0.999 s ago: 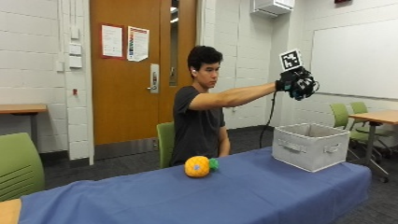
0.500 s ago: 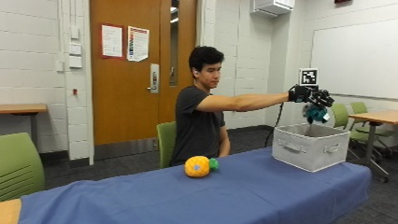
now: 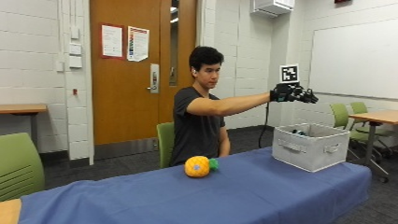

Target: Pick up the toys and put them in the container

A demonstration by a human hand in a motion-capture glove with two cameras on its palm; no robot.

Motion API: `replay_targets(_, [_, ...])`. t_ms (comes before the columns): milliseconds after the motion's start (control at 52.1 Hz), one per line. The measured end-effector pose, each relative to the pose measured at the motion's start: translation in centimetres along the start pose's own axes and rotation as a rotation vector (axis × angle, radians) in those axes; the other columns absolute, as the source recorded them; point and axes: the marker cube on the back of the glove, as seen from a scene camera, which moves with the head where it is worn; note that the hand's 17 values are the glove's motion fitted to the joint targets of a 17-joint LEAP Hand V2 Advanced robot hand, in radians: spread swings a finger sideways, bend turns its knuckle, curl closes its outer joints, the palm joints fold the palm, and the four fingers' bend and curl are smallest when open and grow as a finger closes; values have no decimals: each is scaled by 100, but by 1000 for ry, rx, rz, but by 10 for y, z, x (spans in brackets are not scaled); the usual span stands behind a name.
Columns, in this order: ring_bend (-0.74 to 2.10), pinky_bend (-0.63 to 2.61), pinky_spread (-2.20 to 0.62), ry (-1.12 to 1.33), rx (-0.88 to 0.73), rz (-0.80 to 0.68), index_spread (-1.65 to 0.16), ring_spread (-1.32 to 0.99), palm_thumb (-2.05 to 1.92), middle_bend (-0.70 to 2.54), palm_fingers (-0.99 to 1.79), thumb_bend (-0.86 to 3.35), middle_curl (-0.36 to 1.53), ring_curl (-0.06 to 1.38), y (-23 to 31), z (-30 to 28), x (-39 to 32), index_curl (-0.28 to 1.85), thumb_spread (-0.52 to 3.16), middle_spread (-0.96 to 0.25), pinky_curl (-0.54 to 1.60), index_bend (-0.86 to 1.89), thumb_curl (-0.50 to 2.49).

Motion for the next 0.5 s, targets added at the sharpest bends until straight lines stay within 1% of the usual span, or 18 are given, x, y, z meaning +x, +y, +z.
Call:
replay_targets(58, [76,105,-10,-95,12,6,-39,-20,-17,43,-8,-13,54,33,17,-5,17,73,92,-12,35,11,37])
replay_targets(96, [74,103,-10,-135,15,-48,-38,-21,-17,43,-6,-12,54,32,32,-8,28,71,92,-12,34,13,35])
replay_targets(134, [73,101,-11,-103,19,-91,-37,-22,-16,42,-5,-12,53,32,47,-8,45,69,92,-12,33,13,33])
replay_targets(154, [73,101,-11,-60,21,-84,-37,-23,-16,43,-5,-12,53,31,53,-7,56,69,91,-12,33,14,32])
replay_targets(231, [71,98,-12,103,31,8,-36,-25,-16,42,-2,-12,52,31,83,-3,111,66,91,-13,32,15,29])
replay_targets(269, [70,97,-12,136,33,53,-35,-26,-16,42,-2,-12,52,30,100,-2,133,64,91,-13,32,16,28])
replay_targets(500, [66,90,-14,77,19,214,-33,-31,-16,40,4,-12,49,28,186,6,222,60,89,-13,30,18,22])
